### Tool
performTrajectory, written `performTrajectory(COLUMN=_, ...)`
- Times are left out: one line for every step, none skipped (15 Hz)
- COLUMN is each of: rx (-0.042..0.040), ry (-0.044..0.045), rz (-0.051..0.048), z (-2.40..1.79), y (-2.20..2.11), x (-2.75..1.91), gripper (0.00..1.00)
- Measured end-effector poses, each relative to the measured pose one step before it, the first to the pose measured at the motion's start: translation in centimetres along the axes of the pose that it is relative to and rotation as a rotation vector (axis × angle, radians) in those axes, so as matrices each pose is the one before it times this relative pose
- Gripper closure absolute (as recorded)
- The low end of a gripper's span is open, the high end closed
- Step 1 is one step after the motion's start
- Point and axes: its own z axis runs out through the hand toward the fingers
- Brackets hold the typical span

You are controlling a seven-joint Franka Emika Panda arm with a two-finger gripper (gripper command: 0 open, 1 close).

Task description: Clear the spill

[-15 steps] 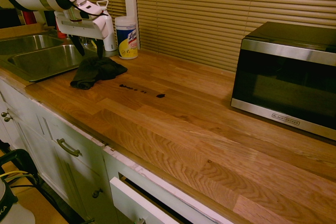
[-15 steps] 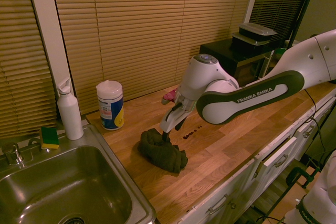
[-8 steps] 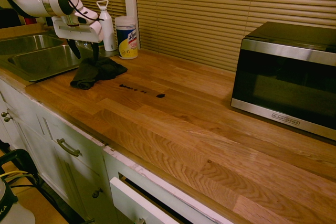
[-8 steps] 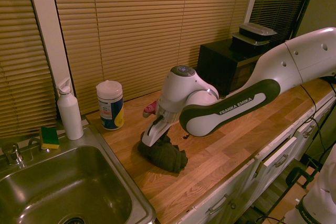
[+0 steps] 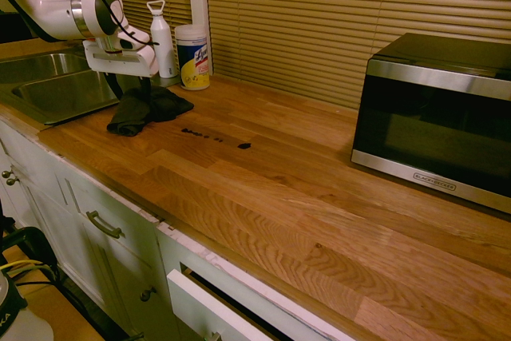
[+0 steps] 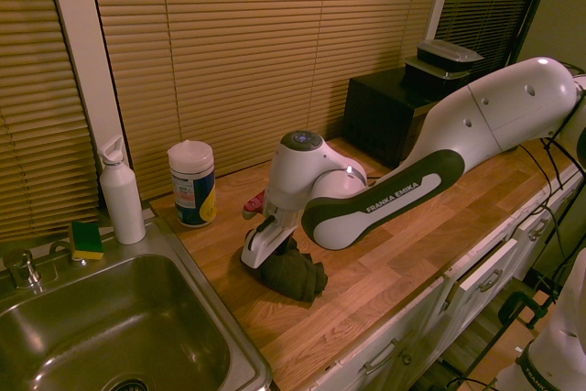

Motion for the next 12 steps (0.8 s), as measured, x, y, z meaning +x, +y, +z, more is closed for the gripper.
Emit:
performTrajectory(rx=-0.00493, ry=-0.00240, rz=0.00136, z=0.207, y=-0.094, x=0.104, gripper=1.00)
performTrajectory(rx=-0.00664, ry=-0.00109, rz=0.00210, z=0.050, y=-0.017, x=0.114, gripper=1.00)
performTrajectory(rx=-0.00555, ry=-0.00082, rz=0.00180, z=0.024, y=0.040, x=0.102, gripper=1.00)
performTrajectory(rx=-0.00588, ry=-0.00140, rz=0.00183, z=0.023, y=0.038, x=0.114, gripper=1.00)
performTrajectory(rx=-0.00339, ry=-0.00097, rz=0.00159, z=0.017, y=-0.020, x=0.120, gripper=1.00)
performTrajectory(rx=-0.00189, ry=-0.00086, rz=0.00118, z=0.062, y=-0.030, x=0.093, gripper=1.00)
performTrajectory(rx=-0.00185, ry=-0.00074, rz=0.00102, z=0.074, y=0.024, x=0.058, gripper=1.00)
performTrajectory(rx=-0.00151, ry=-0.00059, rz=0.00130, z=0.088, y=0.038, x=0.067, gripper=1.00)
performTrajectory(rx=-0.00346, ry=-0.00076, rz=0.00268, z=0.101, y=0.096, x=0.135, gripper=1.00)
performTrajectory(rx=-0.00683, ry=-0.00187, rz=0.00434, z=0.146, y=0.115, x=0.240, gripper=1.00)
performTrajectory(rx=-0.00827, ry=-0.00278, rz=0.00502, z=0.162, y=0.049, x=0.310, gripper=1.00)
performTrajectory(rx=-0.00875, ry=-0.00295, rz=0.00472, z=0.074, y=0.005, x=0.308, gripper=1.00)
